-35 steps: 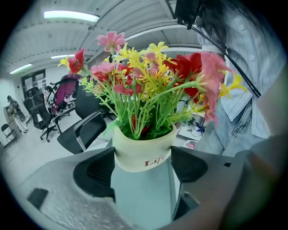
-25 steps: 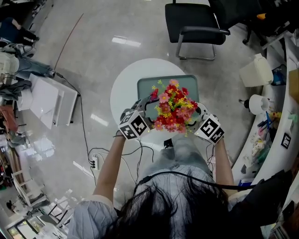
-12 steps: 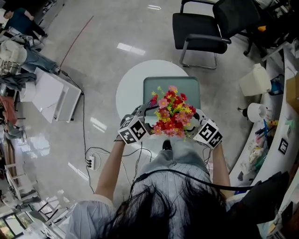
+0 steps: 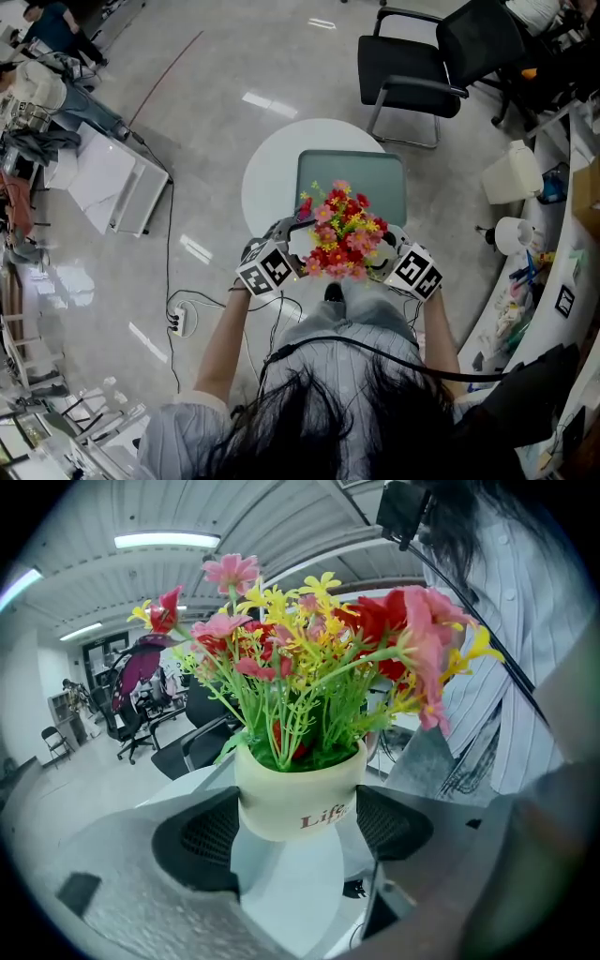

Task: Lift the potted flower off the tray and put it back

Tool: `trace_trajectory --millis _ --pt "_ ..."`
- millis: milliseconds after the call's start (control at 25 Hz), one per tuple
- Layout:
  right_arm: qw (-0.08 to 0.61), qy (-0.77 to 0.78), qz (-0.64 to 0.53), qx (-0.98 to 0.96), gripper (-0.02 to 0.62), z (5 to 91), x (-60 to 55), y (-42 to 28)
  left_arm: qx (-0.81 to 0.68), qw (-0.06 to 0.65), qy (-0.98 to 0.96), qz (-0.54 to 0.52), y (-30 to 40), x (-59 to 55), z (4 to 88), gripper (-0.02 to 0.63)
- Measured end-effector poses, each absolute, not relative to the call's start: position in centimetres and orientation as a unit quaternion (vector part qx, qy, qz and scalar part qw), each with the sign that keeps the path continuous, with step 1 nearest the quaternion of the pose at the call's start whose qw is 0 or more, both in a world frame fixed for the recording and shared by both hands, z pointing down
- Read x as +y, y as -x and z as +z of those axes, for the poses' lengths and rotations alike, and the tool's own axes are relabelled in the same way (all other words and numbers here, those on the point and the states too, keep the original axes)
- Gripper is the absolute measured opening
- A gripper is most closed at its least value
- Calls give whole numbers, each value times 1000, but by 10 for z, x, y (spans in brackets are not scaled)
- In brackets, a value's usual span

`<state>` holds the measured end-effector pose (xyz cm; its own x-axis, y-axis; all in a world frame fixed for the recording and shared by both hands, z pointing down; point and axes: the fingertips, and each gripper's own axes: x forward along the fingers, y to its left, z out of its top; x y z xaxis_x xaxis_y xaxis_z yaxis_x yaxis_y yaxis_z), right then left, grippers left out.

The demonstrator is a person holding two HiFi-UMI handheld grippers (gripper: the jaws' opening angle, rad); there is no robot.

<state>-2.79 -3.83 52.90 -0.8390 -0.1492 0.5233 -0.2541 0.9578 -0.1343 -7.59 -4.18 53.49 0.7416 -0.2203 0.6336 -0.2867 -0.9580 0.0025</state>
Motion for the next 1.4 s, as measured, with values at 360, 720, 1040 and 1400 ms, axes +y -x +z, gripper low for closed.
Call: trace_trajectory --millis 360,720,1040,1400 --pt "278 -84 87 -953 357 529 -22 40 -162 55 -929 330 88 -23 536 379" --pt "283 -74 87 -952 357 530 -14 46 -167 54 -927 332 93 -15 537 379" --pt "286 -76 91 -951 357 532 -12 47 -165 58 -927 333 94 -13 539 379" --pt "286 -75 93 -951 357 535 -17 42 -167 69 -925 334 90 -17 543 379"
